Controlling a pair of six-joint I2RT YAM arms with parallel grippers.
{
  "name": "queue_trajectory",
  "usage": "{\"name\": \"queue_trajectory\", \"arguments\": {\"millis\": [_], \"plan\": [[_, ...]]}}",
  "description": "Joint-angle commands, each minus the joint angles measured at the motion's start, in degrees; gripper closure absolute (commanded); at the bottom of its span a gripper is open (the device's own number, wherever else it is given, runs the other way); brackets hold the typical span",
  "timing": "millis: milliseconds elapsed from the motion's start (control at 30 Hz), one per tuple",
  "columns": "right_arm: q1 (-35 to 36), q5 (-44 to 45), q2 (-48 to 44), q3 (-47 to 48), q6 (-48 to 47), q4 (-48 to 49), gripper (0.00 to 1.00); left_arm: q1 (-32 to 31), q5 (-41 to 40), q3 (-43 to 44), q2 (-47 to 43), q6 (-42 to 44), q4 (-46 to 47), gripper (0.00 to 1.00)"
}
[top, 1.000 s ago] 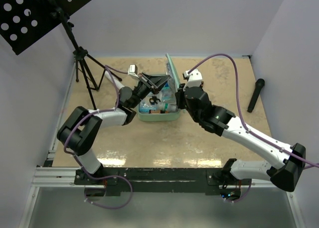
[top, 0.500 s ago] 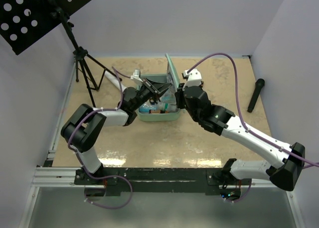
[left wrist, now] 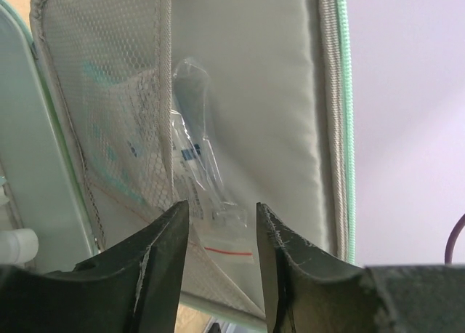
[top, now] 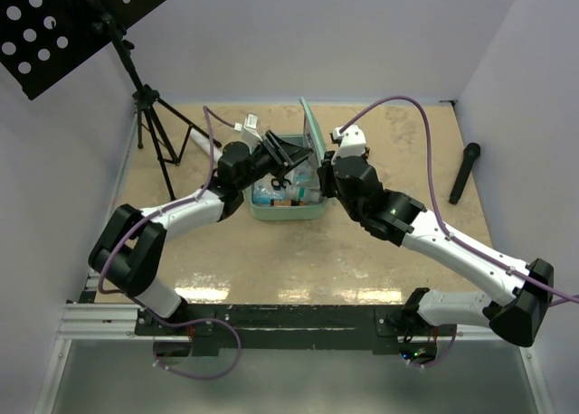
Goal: Organize the medicine kit
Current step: Place the medical item at the medicine box.
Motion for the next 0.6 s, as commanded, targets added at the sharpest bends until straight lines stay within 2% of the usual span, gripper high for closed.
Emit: {"name": "queue_trajectory", "arguments": {"millis": [0, 133, 200, 300, 367, 433, 567], "plan": [[0.0, -1.6, 0.6, 0.8, 1.4, -5.0, 1.0, 1.4, 1.3, 1.7, -4.9, 4.5, -4.7, 0.53], [0.0, -1.4, 0.3, 0.5, 1.3, -5.0, 1.0, 2.5, 1.4, -2.0, -9.7, 4.7, -4.2, 0.53], [0.0, -1.4, 0.3, 0.3, 1.4, -4.8, 1.0, 2.5, 0.3, -2.1, -11.1, 6.2, -4.9, 0.56], [0.0, -1.3, 0.6, 0.3, 1.5, -4.8, 1.0, 2.4, -1.0, 0.5, -10.6, 10.6, -7.5, 0.73], [0.0, -1.2, 0.7, 0.5, 1.3, -4.9, 1.0, 2.1, -2.5, 3.5, -9.5, 14.3, -10.8, 0.89], [0.0, -0.9, 0.7, 0.5, 1.3, -5.2, 1.0, 1.2, -4.8, 7.0, -8.9, 18.7, -14.6, 0.98], [0.0, -0.7, 0.9, 0.7, 1.2, -5.4, 1.0, -1.8, -9.4, 16.0, -5.7, 25.9, -23.7, 1.0]]}}
